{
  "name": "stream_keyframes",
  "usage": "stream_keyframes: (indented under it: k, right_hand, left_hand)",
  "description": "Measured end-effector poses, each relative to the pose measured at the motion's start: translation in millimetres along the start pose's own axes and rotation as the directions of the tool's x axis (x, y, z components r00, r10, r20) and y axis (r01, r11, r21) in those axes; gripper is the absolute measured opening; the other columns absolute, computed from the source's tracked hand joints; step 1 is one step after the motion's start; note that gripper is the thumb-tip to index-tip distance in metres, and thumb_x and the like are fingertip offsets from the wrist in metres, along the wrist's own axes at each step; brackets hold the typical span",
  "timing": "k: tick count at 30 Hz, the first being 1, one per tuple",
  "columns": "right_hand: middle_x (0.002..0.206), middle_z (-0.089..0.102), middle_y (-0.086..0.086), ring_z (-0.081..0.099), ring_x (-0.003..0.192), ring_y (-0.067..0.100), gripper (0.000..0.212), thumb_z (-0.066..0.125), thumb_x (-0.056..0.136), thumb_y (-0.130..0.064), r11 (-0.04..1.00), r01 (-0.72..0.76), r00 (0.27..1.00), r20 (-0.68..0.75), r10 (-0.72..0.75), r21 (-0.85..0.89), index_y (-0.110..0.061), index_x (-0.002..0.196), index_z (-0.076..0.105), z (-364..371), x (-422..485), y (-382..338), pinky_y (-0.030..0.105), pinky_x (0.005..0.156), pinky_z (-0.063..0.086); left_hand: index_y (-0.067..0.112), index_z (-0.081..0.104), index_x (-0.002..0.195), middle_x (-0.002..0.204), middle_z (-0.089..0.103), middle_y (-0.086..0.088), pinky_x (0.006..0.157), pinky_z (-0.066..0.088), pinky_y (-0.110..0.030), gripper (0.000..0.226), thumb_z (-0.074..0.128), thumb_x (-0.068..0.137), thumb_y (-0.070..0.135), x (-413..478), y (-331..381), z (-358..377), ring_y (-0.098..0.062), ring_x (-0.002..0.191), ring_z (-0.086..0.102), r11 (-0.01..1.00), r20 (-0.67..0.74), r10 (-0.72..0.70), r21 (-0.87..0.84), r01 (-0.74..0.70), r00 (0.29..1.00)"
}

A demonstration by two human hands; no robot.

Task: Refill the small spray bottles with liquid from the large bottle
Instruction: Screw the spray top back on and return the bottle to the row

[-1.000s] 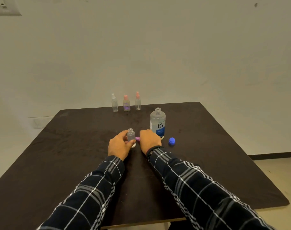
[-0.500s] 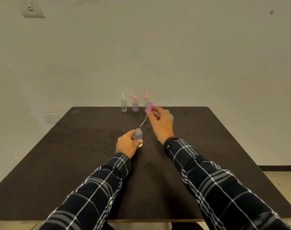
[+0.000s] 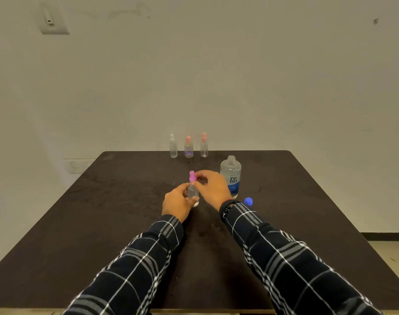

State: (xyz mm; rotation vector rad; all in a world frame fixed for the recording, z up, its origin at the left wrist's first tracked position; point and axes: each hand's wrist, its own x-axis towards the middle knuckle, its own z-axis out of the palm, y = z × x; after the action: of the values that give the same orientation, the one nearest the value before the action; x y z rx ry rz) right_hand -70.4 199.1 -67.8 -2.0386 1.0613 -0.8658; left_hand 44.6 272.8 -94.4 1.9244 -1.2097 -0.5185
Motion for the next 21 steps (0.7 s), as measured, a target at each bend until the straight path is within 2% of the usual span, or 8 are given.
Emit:
stream_keyframes:
  k: [2, 6, 10, 13, 15, 16, 19, 21]
  right_hand:
    - [0.103, 0.070, -0.009, 0.061, 0.092, 0.004, 0.022, 0.069, 0.090, -0.034, 0.998, -0.005, 1.000, 0.028, 0.007, -0.063, -0.025, 0.110, 0.070, 1.8, 0.3, 3.1, 0.024, 0.087, 0.051]
    - [0.095, 0.067, -0.008, 0.060, 0.090, 0.008, 0.016, 0.072, 0.088, -0.030, 0.998, -0.043, 0.999, -0.001, 0.043, -0.050, -0.024, 0.102, 0.066, 6.4, -5.0, 4.4, 0.024, 0.083, 0.050]
    - [0.091, 0.061, -0.004, 0.059, 0.085, 0.014, 0.031, 0.071, 0.084, -0.046, 0.986, -0.099, 0.994, 0.035, 0.104, -0.138, -0.025, 0.098, 0.054, 9.0, -5.3, 0.9, 0.032, 0.078, 0.053]
    - [0.111, 0.057, -0.004, 0.057, 0.099, 0.013, 0.049, 0.067, 0.082, -0.057, 0.989, -0.076, 0.995, 0.061, 0.084, -0.125, -0.027, 0.118, 0.052, 6.2, -7.2, 0.7, 0.033, 0.088, 0.051]
    - [0.126, 0.053, -0.003, 0.054, 0.112, 0.011, 0.052, 0.063, 0.089, -0.050, 0.997, -0.025, 0.997, 0.067, 0.030, -0.069, -0.028, 0.135, 0.051, 6.0, -8.6, 2.6, 0.034, 0.100, 0.048]
    - [0.128, 0.055, -0.003, 0.054, 0.113, 0.011, 0.047, 0.062, 0.093, -0.045, 0.998, -0.009, 0.998, 0.065, 0.013, -0.054, -0.028, 0.135, 0.055, 6.1, -8.9, 3.8, 0.035, 0.103, 0.048]
    - [0.103, 0.067, -0.004, 0.061, 0.095, 0.010, 0.024, 0.065, 0.092, -0.044, 0.997, -0.062, 0.998, -0.022, 0.062, -0.043, -0.024, 0.104, 0.070, 5.2, -7.1, 4.0, 0.036, 0.092, 0.053]
    - [0.085, 0.063, -0.001, 0.058, 0.077, 0.011, 0.032, 0.064, 0.089, -0.052, 0.987, -0.110, 0.993, -0.057, 0.104, -0.114, -0.022, 0.079, 0.064, 2.6, -7.1, 2.6, 0.033, 0.076, 0.053]
  left_hand:
    - [0.025, 0.061, 0.133, 0.098, 0.065, 0.008, 0.088, 0.050, -0.030, 0.046, 0.074, 0.089, 0.026, 0.2, -0.2, 0.1, -0.013, 0.092, 0.062, 1.000, 0.010, 0.001, 0.001, -0.001, 1.000]
    - [0.027, 0.064, 0.127, 0.100, 0.068, 0.006, 0.083, 0.049, -0.028, 0.037, 0.072, 0.090, 0.027, -1.0, -2.2, 0.2, -0.014, 0.092, 0.064, 0.999, 0.000, 0.035, 0.003, -0.035, 0.999]
    - [0.030, 0.066, 0.123, 0.104, 0.071, 0.002, 0.081, 0.048, -0.028, 0.031, 0.068, 0.092, 0.025, -1.2, -1.6, 0.2, -0.016, 0.093, 0.064, 0.999, -0.009, 0.050, 0.005, -0.050, 0.999]
    - [0.030, 0.066, 0.119, 0.104, 0.070, 0.000, 0.085, 0.052, -0.033, 0.026, 0.067, 0.094, 0.026, -0.2, -0.9, -0.6, -0.019, 0.097, 0.065, 1.000, 0.005, 0.018, 0.001, -0.018, 1.000]
    - [0.029, 0.066, 0.116, 0.100, 0.070, 0.002, 0.083, 0.053, -0.032, 0.024, 0.067, 0.092, 0.027, -0.1, -2.4, -0.5, -0.018, 0.094, 0.066, 0.999, 0.009, 0.034, 0.011, -0.034, 0.999]
    - [0.029, 0.065, 0.120, 0.101, 0.069, 0.003, 0.084, 0.052, -0.032, 0.028, 0.069, 0.092, 0.028, -0.5, -2.1, -0.9, -0.017, 0.094, 0.065, 0.999, 0.014, 0.038, 0.015, -0.038, 0.999]
    - [0.027, 0.063, 0.126, 0.103, 0.068, 0.006, 0.088, 0.053, -0.032, 0.037, 0.072, 0.090, 0.029, 0.6, -0.9, -2.0, -0.013, 0.095, 0.064, 1.000, 0.025, 0.019, 0.011, -0.020, 0.999]
    - [0.027, 0.063, 0.126, 0.102, 0.067, 0.008, 0.087, 0.053, -0.032, 0.037, 0.073, 0.090, 0.030, 1.2, -0.3, -1.4, -0.013, 0.095, 0.064, 1.000, 0.025, 0.013, 0.022, -0.013, 1.000]
